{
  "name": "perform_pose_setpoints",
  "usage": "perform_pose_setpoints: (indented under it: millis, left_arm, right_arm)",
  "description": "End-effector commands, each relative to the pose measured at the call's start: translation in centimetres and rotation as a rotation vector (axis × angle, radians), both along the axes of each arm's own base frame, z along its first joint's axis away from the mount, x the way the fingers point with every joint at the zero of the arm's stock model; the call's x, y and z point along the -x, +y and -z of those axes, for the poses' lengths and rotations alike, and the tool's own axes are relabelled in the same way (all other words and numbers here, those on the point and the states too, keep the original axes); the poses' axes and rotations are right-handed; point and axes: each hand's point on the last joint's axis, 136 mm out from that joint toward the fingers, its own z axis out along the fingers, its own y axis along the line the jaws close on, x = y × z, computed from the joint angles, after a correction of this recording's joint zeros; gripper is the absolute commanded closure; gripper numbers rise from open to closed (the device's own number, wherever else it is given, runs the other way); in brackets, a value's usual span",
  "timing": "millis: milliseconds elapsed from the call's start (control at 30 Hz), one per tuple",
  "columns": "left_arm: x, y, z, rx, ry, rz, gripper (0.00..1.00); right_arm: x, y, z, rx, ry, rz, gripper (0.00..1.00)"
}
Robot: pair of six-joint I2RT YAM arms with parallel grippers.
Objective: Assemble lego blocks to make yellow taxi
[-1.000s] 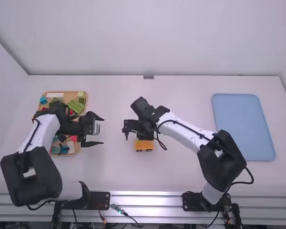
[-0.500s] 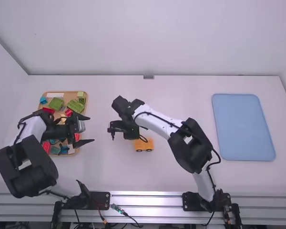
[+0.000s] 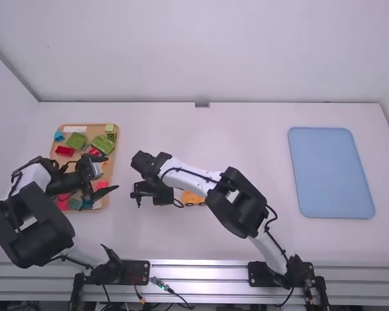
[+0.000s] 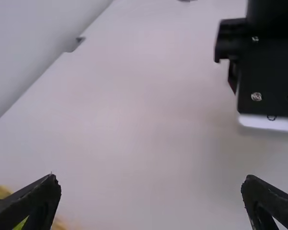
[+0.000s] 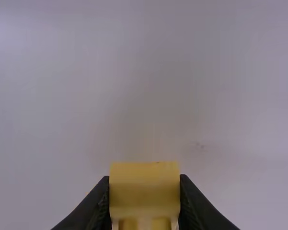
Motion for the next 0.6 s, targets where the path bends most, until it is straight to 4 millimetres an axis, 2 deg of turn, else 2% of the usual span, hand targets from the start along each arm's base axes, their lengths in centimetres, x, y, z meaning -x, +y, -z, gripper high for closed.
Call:
perform_pose_setpoints:
  millis: [0, 100, 167, 333, 533, 567]
  left_arm:
    - [-0.5, 0.5, -1.2, 0.045, -0.070, -0.025, 0.01]
    - [-0.5, 0.8, -1.6, 0.062, -0.082, -0.041, 0.01]
    - [-0.5, 0.8, -1.7, 0.072, -0.089, -0.044, 0.01]
    - [-0.5, 0.6, -1.6, 0.070, -0.082, -0.037, 0.01]
    - [-0.4, 0.7, -1.7, 0.078, -0.080, -0.045, 0.01]
    - [-0.4, 0.7, -1.7, 0.079, -0.078, -0.045, 0.01]
  right_arm:
    - [-0.7, -0.5, 0.7, 0.025, -0.001, 0.031, 1.00]
    - [-0.4, -0.2, 1.0, 0.019, 0.010, 0.028, 1.00]
    - [-1.1, 0.1, 1.1, 0.011, -0.014, 0.073, 1.00]
    - [-1.1, 0.2, 1.4, 0.007, -0.013, 0.074, 0.99]
    - [-0.8, 0.5, 1.3, -0.009, 0.004, 0.073, 0.91]
    - [-0.8, 0.6, 1.4, -0.013, 0.008, 0.071, 0.87]
